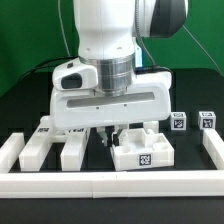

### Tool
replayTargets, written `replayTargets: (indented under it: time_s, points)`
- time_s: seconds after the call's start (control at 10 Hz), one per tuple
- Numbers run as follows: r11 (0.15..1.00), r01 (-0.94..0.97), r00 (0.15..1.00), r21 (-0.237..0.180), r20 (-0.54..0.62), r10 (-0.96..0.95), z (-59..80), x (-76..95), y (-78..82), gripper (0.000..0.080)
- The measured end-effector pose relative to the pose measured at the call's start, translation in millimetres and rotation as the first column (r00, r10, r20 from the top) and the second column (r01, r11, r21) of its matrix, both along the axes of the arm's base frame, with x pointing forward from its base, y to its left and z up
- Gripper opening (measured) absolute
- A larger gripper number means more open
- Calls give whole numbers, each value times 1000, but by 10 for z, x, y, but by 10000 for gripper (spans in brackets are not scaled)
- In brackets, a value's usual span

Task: Assemble chair

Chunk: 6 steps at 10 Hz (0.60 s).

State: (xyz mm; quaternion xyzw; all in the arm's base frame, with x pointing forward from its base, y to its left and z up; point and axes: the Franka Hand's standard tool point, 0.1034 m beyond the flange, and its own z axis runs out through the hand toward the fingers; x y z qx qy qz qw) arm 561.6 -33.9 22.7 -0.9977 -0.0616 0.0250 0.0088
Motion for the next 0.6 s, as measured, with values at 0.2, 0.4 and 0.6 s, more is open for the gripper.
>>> replayTargets:
  time_s: [0.2, 0.4, 0.6]
  points:
    - [1000, 16, 1000, -1, 0, -16, 0, 2, 7, 28]
    - [998, 63, 998, -2, 13, -63, 7, 288, 321, 28]
    - [998, 69, 997, 9, 43, -69, 9, 523, 529, 28]
